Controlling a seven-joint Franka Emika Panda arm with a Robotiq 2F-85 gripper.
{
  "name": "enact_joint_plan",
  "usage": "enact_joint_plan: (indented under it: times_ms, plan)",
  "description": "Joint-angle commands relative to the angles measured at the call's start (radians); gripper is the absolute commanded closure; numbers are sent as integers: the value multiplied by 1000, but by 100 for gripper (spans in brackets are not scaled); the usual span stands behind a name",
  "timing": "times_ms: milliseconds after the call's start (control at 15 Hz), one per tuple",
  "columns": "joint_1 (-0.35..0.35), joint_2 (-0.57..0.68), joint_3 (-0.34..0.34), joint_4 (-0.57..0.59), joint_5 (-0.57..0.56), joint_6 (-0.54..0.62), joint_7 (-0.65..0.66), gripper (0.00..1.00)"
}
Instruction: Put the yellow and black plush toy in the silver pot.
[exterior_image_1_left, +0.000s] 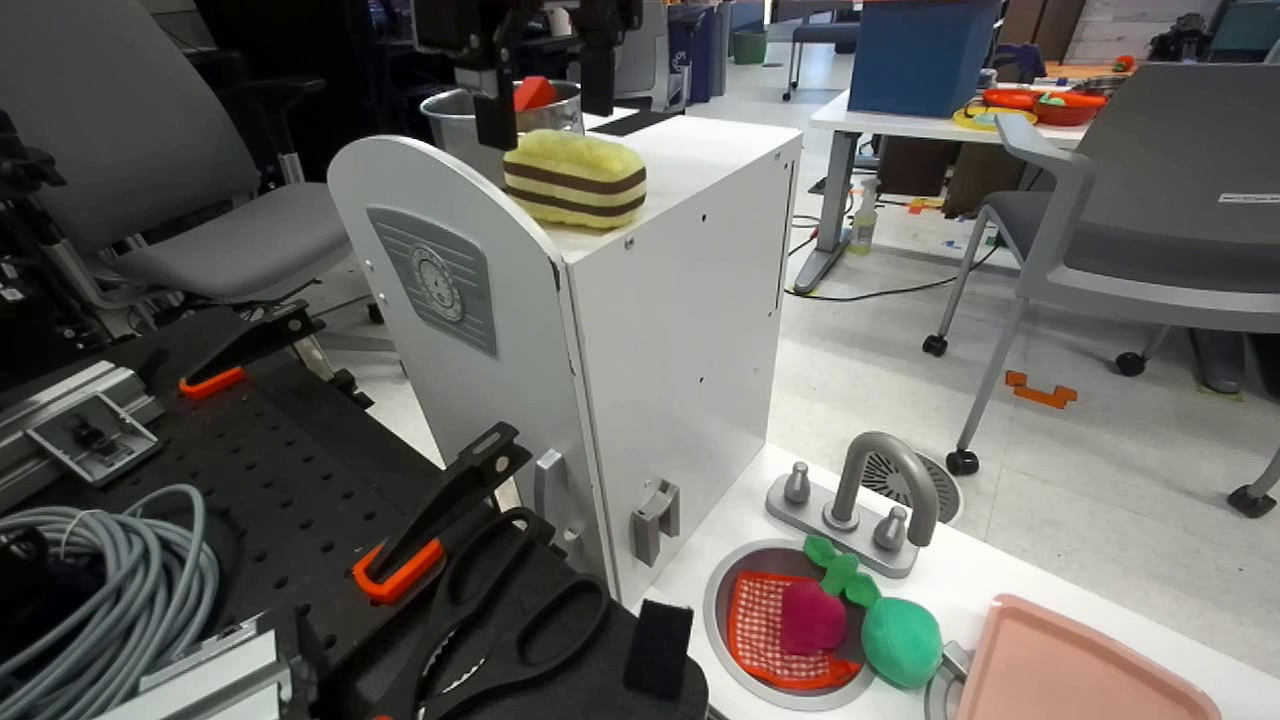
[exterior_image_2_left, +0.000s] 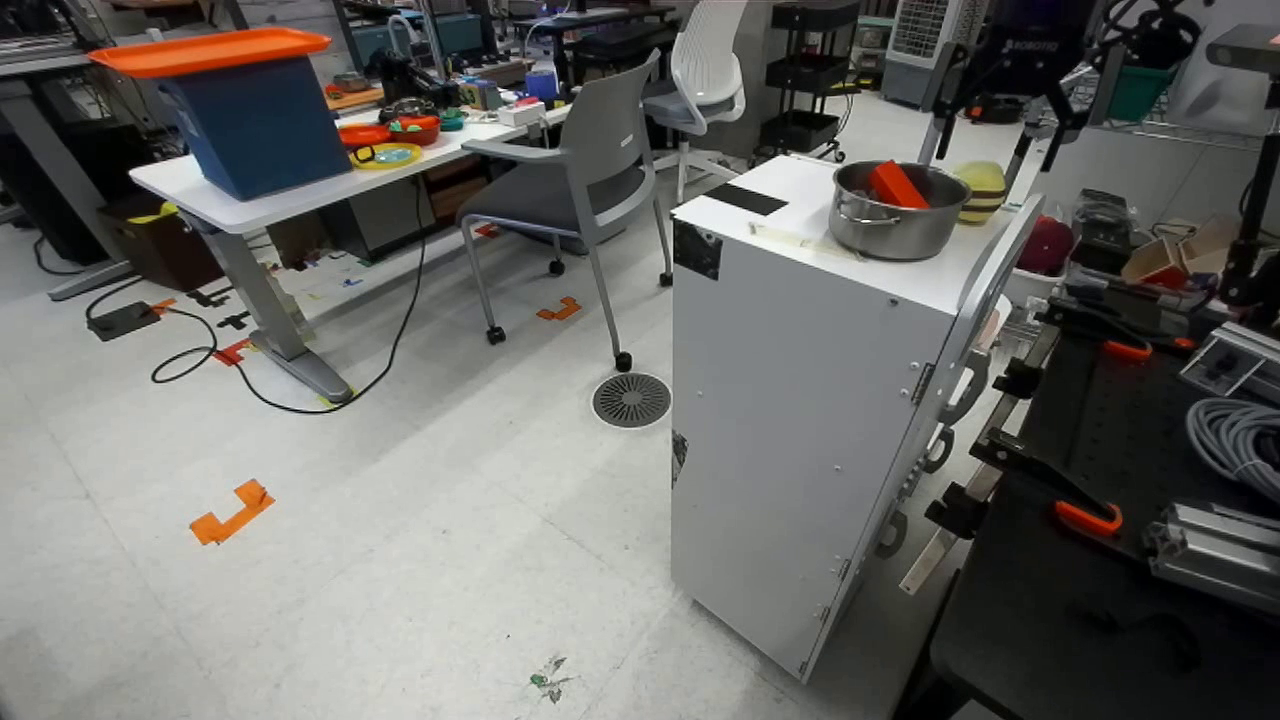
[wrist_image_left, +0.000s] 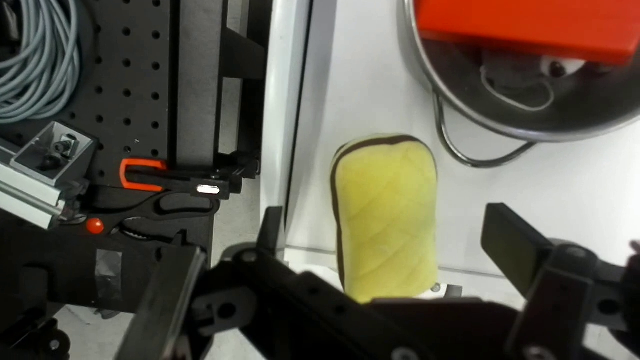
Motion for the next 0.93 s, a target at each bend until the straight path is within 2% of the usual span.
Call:
enact_joint_plan:
  times_ms: [0, 867]
  plan:
    - [14, -2, -38, 26, -26, 6, 8, 0]
    - [33, 62, -55, 33, -22, 7, 6, 0]
